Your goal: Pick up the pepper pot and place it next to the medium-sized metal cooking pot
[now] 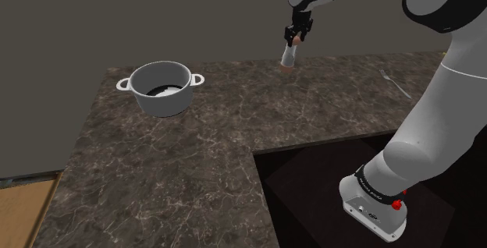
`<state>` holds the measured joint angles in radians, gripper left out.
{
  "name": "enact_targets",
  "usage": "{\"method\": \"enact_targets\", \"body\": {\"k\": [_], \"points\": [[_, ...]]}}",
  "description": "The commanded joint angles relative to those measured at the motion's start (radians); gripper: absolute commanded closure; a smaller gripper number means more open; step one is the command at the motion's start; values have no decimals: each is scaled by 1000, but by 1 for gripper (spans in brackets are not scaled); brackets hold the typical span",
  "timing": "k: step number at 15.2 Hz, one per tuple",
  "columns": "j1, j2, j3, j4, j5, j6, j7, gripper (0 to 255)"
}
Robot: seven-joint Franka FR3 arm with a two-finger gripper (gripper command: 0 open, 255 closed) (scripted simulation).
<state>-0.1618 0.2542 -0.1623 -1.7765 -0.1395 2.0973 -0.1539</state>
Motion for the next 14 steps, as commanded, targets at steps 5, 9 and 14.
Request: {"method": "enact_targets", "body": {"k": [5, 9, 14], "points": [[2, -22, 1, 56, 1, -77, -8, 255], [3, -32, 1, 96, 3, -127, -15, 255], [3, -39, 1, 153, 5, -191, -24, 255]]}}
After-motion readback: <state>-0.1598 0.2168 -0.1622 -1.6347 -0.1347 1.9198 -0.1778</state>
